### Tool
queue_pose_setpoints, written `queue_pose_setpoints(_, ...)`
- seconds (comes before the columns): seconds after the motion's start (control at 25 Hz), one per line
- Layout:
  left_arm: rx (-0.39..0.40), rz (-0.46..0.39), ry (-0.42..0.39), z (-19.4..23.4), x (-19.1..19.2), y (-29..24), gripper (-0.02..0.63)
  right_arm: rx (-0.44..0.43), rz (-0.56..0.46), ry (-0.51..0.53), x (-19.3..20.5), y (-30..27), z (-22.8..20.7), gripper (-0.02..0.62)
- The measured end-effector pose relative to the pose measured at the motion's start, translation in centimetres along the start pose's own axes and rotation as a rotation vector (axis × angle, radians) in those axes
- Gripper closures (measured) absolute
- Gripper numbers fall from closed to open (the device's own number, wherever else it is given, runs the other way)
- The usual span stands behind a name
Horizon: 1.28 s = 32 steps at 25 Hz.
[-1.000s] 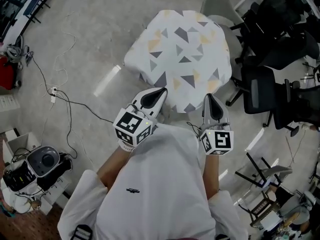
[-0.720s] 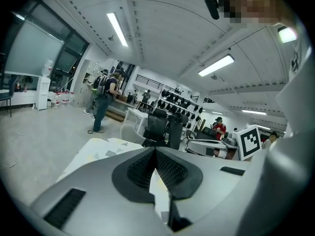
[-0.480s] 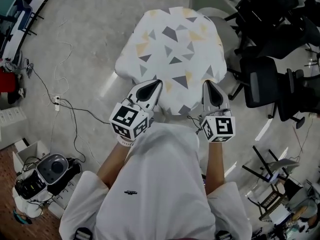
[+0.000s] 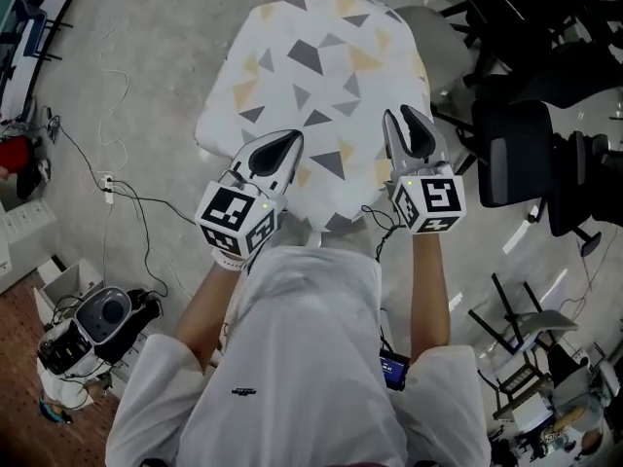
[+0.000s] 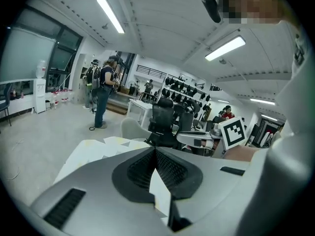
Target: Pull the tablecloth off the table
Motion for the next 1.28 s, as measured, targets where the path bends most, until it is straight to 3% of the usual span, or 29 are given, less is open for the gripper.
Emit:
queue_pose_setpoints(0.4,-0.041,0.044,0.023,3.6,-0.6,-11.0,0.6,0.064,0.165,-0.088,4.4,-12.2,-15.2,0.475)
queue_pose_setpoints(0.6,-0.047,0.106,0.015,5.2,0.7,-15.1,0.6,0.083,0.224,-0.105,6.4,-17.5,-20.8,0.417)
queue_pose_setpoints(1.0,-0.06,0.154,0.036,8.3,2.2,-21.0,0.6,0.046,0.391,-0.179,10.9,-24.7,-26.8,0.357)
queue_pose_setpoints(1.28,-0.051,0.172,0.028,9.0,2.5,-23.0,0.6,-0.013,0.496,-0.277,13.0,-26.2,-27.6,0.376)
Point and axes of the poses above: the fingertips, and each gripper's own axes: y backward along the fingers, z to its left, x out of its underside, the point moved 1 cm from there along y, backward along the fingers, and after that the axes turned 6 degrees about -y, right-handed, at the moved point
